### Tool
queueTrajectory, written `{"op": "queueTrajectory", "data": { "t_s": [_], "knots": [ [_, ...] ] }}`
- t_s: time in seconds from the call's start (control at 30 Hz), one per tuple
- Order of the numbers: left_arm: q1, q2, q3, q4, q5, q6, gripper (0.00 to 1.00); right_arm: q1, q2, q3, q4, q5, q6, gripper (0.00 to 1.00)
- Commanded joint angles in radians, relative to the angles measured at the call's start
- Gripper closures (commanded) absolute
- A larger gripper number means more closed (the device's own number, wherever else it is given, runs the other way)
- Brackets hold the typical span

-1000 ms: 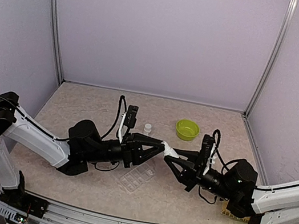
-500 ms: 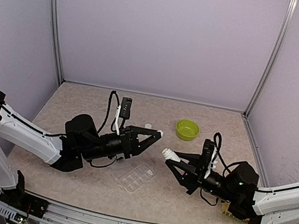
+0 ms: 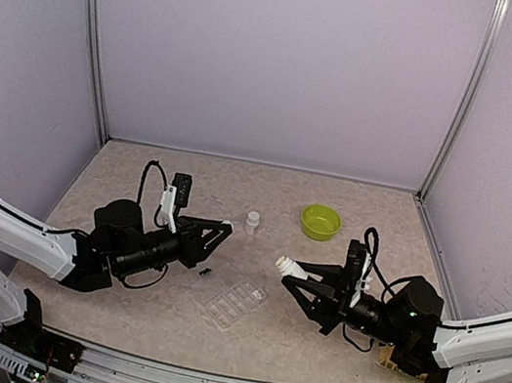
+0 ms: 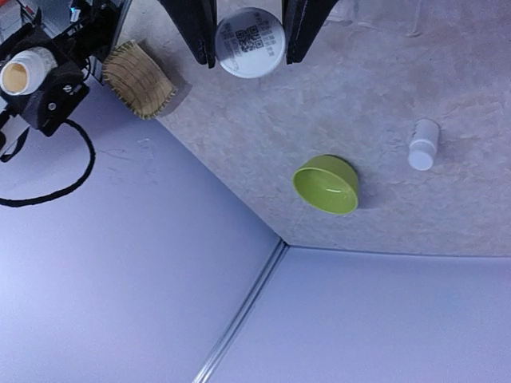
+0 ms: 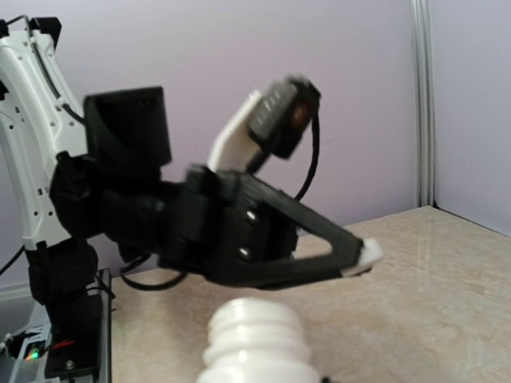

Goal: Sort the pills into containers
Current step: Place the lid of the pill bottle at the center of the board.

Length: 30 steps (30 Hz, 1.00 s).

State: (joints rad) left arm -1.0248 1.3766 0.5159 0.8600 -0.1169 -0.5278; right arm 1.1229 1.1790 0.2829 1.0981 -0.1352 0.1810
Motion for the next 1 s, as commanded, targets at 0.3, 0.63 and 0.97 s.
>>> {"op": "queueTrajectory", "data": {
  "t_s": [0.3,0.63,0.97],
  "knots": [
    [0.099,-0.012,-0.134,-0.068,-0.203,0.071,0.8,0.0,0.018,0.016,0.036,-0.03,0.02,0.76],
    [0.188,0.102,-0.115,-0.173,-0.266,0.017,0.8,0.0,0.037,0.024,0.043,-0.046,0.033,0.76],
    [0.226,0.267,-0.062,-0.231,-0.301,-0.019,0.81,0.0,0.037,0.013,0.052,-0.051,0.043,0.76]
  ]
}}
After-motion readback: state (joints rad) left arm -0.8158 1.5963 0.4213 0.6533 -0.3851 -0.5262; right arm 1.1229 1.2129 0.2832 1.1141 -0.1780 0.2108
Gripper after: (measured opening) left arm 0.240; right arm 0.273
